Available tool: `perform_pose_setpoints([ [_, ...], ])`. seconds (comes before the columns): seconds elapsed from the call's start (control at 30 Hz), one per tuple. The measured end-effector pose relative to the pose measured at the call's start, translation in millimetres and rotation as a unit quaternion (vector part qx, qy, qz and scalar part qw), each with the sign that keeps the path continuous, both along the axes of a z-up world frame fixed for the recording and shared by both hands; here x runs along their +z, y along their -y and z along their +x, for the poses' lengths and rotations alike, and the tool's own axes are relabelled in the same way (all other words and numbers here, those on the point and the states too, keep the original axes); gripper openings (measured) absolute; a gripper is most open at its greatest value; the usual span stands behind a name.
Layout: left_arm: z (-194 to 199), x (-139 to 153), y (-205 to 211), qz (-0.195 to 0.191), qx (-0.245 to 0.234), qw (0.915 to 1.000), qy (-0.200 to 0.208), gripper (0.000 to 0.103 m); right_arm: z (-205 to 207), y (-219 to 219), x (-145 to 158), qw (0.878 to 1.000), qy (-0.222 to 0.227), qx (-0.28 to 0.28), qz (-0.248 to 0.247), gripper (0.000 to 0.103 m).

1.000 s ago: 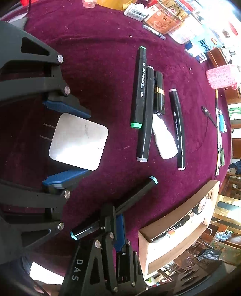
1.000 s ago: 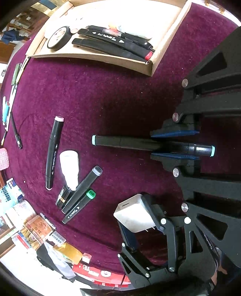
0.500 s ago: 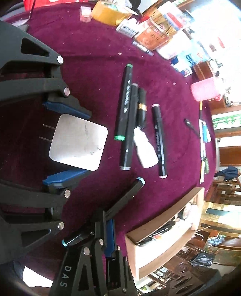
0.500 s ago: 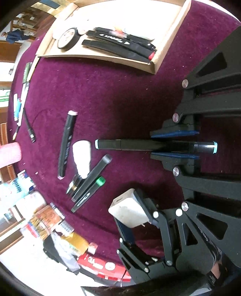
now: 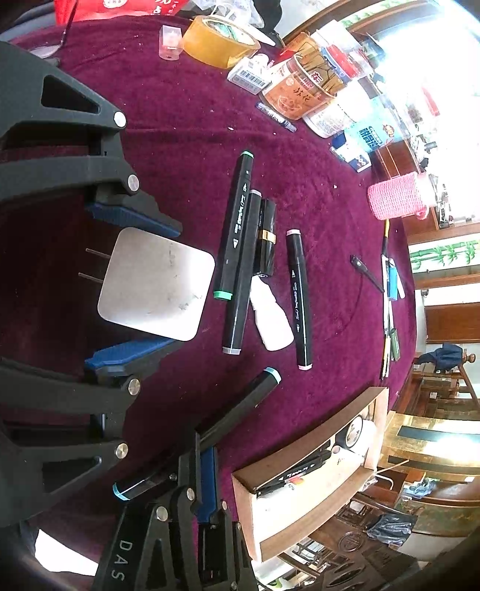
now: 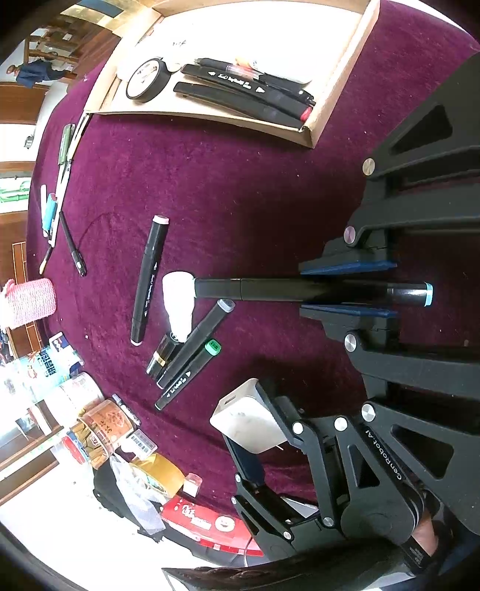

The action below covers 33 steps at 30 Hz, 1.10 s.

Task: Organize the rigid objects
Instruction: 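Carry the charger and teal-capped marker toward the cardboard tray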

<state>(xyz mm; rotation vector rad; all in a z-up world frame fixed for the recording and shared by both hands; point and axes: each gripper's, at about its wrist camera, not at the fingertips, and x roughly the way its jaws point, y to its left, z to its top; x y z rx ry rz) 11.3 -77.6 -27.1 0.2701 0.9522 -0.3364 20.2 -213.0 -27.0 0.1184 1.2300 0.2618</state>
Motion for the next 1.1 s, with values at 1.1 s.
perform_pose_setpoints([
  [1.1, -8.4, 20.1, 8.3, 0.022, 0.013, 0.999, 0.036, 0.052, -10.7, 17.1, 12.5, 0.999, 0.019, -0.011, 0.032, 0.014],
])
